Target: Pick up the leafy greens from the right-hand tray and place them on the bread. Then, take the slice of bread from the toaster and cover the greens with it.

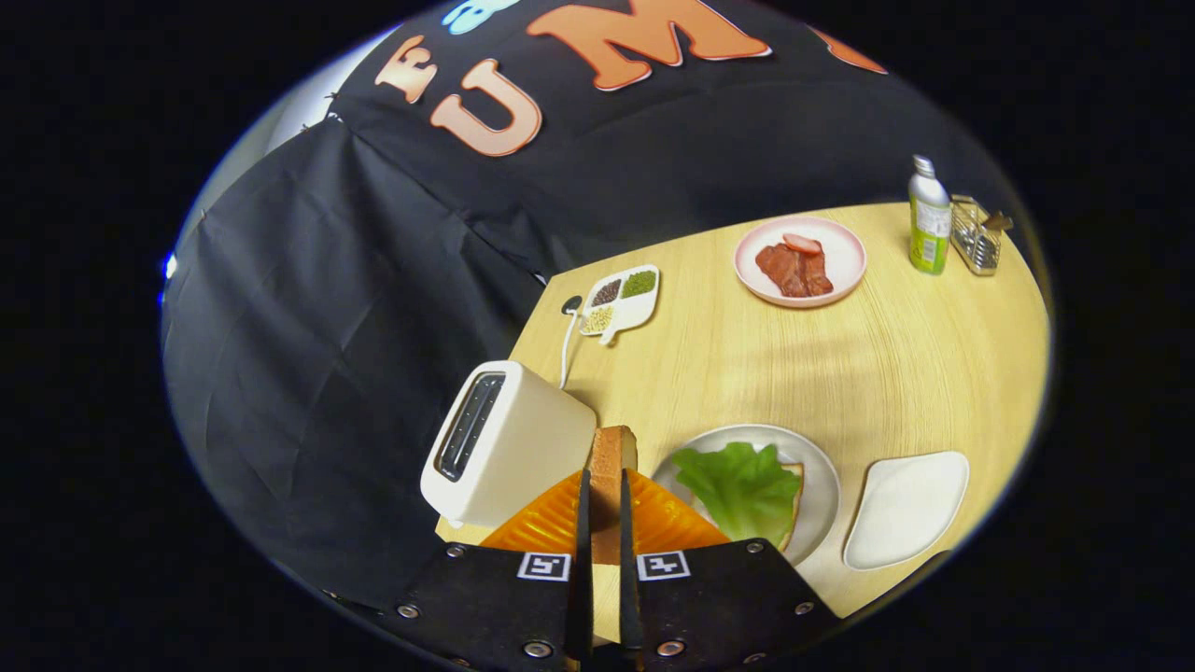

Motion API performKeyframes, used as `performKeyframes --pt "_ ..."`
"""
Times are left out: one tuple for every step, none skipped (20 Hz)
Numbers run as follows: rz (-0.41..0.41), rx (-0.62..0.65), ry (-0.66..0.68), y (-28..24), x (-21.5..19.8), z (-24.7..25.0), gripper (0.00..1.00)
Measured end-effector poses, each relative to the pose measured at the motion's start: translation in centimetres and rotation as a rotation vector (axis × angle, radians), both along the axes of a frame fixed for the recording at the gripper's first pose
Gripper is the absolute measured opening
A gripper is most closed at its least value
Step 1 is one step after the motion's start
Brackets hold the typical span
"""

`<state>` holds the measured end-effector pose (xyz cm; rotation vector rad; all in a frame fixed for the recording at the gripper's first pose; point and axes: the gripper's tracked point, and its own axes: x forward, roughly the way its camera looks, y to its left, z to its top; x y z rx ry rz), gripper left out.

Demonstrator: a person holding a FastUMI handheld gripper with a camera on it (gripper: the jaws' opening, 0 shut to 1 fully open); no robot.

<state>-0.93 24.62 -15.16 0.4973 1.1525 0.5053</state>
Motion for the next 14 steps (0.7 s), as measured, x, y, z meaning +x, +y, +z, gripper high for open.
performKeyframes --pt "-0.006 0.001 0.008 -0.6 0.0 -0.7 0.12" --pt "-0.012 0.002 0.015 -1.1 -0.2 -1.3 0.12" --pt "-0.015 0.003 0.021 -1.5 -0.2 -2.0 0.11" --pt "-0.021 0.009 0.03 -2.0 -0.5 -2.6 0.12" --pt "-0.024 0.014 0.04 -2.3 -0.5 -3.3 0.12" --pt "-0.031 0.017 0.049 -2.7 -0.8 -3.9 0.12" --pt "-0.035 0.02 0.055 -3.2 -0.9 -4.6 0.12" --pt "-0.045 0.021 0.062 -3.8 -1.0 -5.2 0.12" --pt "-0.047 0.022 0.064 -4.4 -1.2 -5.7 0.12" --pt "-0.057 0.024 0.067 -4.9 -1.3 -6.3 0.12" --pt "-0.062 0.026 0.067 -5.1 -1.3 -6.8 0.12" --pt "-0.069 0.022 0.066 -5.5 -1.4 -7.4 0.12" --pt "-0.07 0.022 0.063 -5.8 -1.5 -7.9 0.12" --pt "-0.076 0.02 0.06 -6.1 -1.7 -8.2 0.12"
